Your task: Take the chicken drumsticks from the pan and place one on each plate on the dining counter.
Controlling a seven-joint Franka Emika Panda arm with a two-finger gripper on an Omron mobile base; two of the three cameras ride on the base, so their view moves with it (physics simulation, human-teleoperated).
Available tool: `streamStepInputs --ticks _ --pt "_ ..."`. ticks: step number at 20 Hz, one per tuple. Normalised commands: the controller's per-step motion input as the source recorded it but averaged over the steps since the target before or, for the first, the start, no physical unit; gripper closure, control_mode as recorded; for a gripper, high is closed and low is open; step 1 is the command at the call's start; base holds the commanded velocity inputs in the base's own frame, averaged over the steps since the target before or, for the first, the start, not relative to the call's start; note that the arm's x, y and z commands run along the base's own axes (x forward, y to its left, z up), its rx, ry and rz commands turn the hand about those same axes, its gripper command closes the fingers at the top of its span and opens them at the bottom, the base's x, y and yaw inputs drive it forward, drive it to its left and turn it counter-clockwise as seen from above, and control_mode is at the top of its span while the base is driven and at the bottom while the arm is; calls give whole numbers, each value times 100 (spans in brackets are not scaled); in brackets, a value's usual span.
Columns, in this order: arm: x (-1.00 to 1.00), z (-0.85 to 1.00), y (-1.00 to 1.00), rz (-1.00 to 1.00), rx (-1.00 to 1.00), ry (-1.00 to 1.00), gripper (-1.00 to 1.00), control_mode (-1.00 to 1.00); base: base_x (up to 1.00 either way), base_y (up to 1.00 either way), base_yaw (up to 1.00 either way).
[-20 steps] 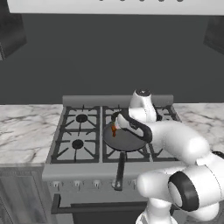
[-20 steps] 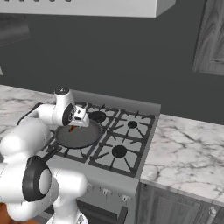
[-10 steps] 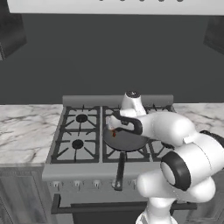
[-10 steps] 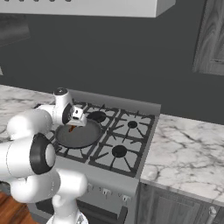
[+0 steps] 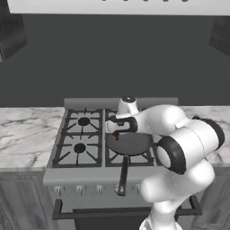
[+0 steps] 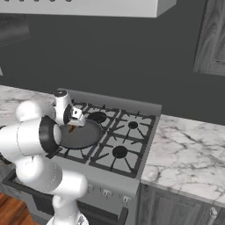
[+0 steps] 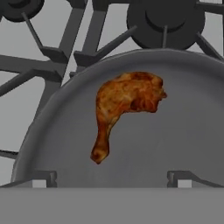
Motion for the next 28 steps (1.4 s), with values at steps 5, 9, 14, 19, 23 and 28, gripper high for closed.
streamStepInputs --ticks 5,9,14,19,23,28 --pt "23 -25 6 0 0 5 -100 -100 0 0 0" --pt "12 -31 0 0 0 7 -100 -100 0 0 0" --pt "12 -20 2 0 0 2 -100 -100 0 0 0" --pt "22 -12 12 0 0 0 -100 -100 0 0 0" --pt "19 -19 9 -3 0 0 -100 -100 0 0 0" --pt "1 -17 0 -2 0 0 -100 -100 0 0 0"
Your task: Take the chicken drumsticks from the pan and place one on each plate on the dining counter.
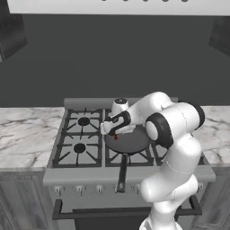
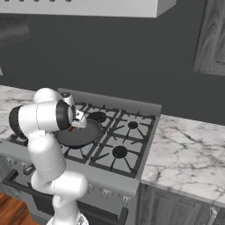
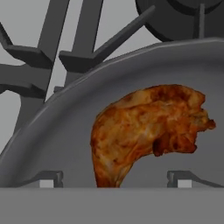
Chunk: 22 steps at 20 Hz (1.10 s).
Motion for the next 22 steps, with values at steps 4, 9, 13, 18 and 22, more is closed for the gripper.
streamStepInputs --ticks 4,9,13,18,22 --pt "-2 -27 0 -5 0 4 100 -100 0 0 0" --pt "-15 -38 -3 -9 0 7 100 -100 0 0 0" --pt "-43 -50 -15 -15 -1 7 100 -100 0 0 0" --pt "-56 -54 -14 -14 -2 2 100 -100 0 0 0" --pt "-73 -37 -18 -13 0 -1 100 -100 0 0 0"
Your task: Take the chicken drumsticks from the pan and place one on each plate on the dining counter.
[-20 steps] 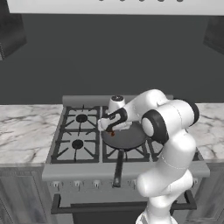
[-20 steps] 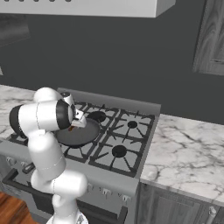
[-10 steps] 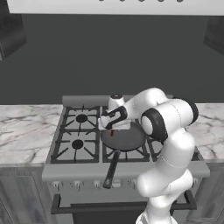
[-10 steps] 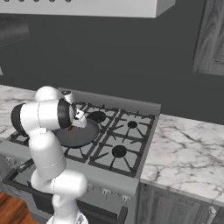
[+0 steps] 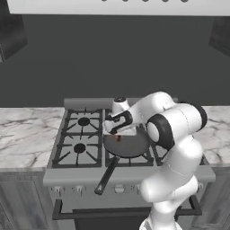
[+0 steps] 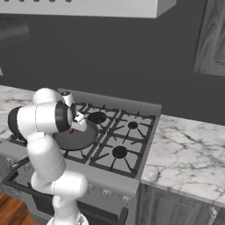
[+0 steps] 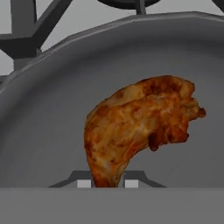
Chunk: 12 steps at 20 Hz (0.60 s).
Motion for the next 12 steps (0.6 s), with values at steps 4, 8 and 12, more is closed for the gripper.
streamStepInputs --ticks 4,8,12 --pt "-54 26 -29 -12 0 0 100 -100 0 0 0" --pt "-47 76 -23 -3 0 -8 100 -100 0 0 0" --pt "-59 76 0 2 -7 -1 100 -100 0 0 0"
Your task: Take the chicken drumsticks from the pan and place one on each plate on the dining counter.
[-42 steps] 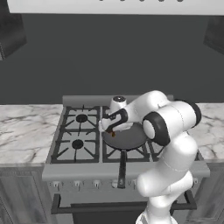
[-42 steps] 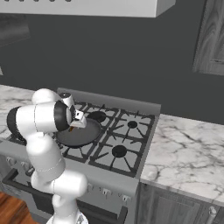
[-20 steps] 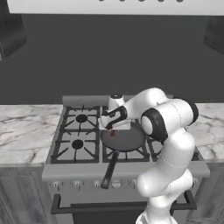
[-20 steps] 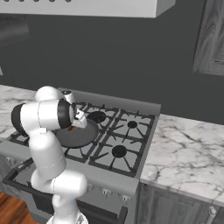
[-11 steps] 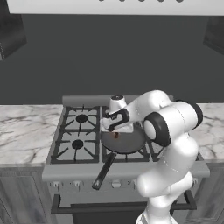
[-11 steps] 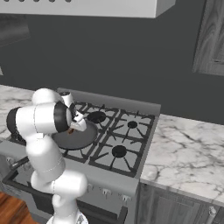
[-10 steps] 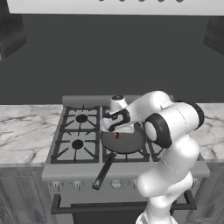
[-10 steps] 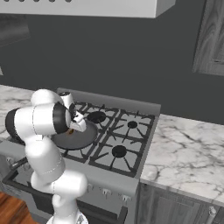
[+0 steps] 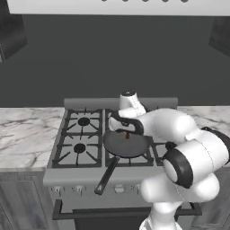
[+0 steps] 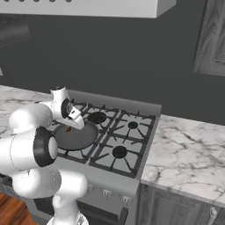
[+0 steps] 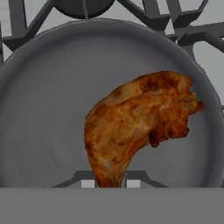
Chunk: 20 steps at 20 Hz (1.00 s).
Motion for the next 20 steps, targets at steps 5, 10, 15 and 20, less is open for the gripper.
streamStepInputs --ticks 5,10,15,20 --pt "-46 50 0 14 -2 1 100 -100 0 0 0" --pt "-64 24 0 24 1 -1 100 -100 0 0 0" --pt "-55 17 0 18 0 -2 100 -100 0 0 0" --pt "-16 2 0 6 -1 1 100 -100 0 0 0"
